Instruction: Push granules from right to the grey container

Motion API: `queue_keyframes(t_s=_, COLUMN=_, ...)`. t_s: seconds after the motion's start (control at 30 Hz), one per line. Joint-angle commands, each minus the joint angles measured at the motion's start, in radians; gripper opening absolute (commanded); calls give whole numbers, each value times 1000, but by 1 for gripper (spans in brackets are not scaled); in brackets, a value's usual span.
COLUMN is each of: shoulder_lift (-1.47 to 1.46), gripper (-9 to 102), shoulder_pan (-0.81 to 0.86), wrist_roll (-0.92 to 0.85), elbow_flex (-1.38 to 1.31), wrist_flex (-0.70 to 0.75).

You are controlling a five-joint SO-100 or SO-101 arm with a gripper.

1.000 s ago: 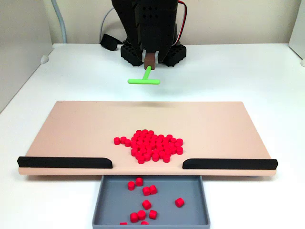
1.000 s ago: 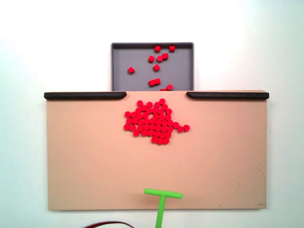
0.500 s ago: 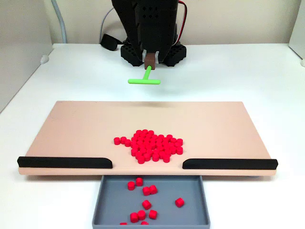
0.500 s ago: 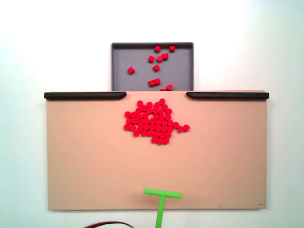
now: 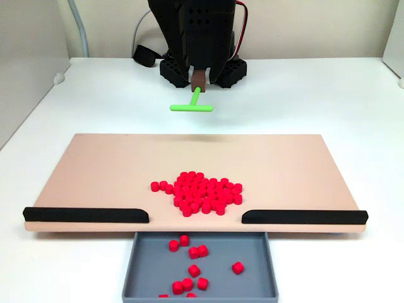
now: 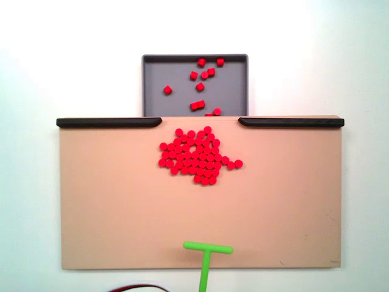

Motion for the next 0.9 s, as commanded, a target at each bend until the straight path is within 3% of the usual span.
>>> queue_keyframes(t_s=0.0, shoulder_lift=11, gripper=0, shoulder_pan=-6, wrist_roll=-18, elbow_flex=-6, wrist_flex=3)
queue_keyframes(t_s=0.3, shoulder_lift=14, gripper=0, shoulder_pan=0, wrist_roll=-72, elbow_flex=-8, wrist_flex=3)
queue_keyframes(t_s=0.47, shoulder_lift=14, gripper=0, shoulder_pan=41, wrist_roll=-192, elbow_flex=-20, wrist_flex=3)
queue_keyframes(t_s=0.6, shoulder_lift=34, gripper=0, shoulder_pan=124, wrist_roll=-413, elbow_flex=-21, wrist_flex=3)
queue_keyframes(t_s=0.87, shoulder_lift=28, gripper=0, shoulder_pan=333, wrist_roll=-1092, elbow_flex=-29, wrist_flex=3)
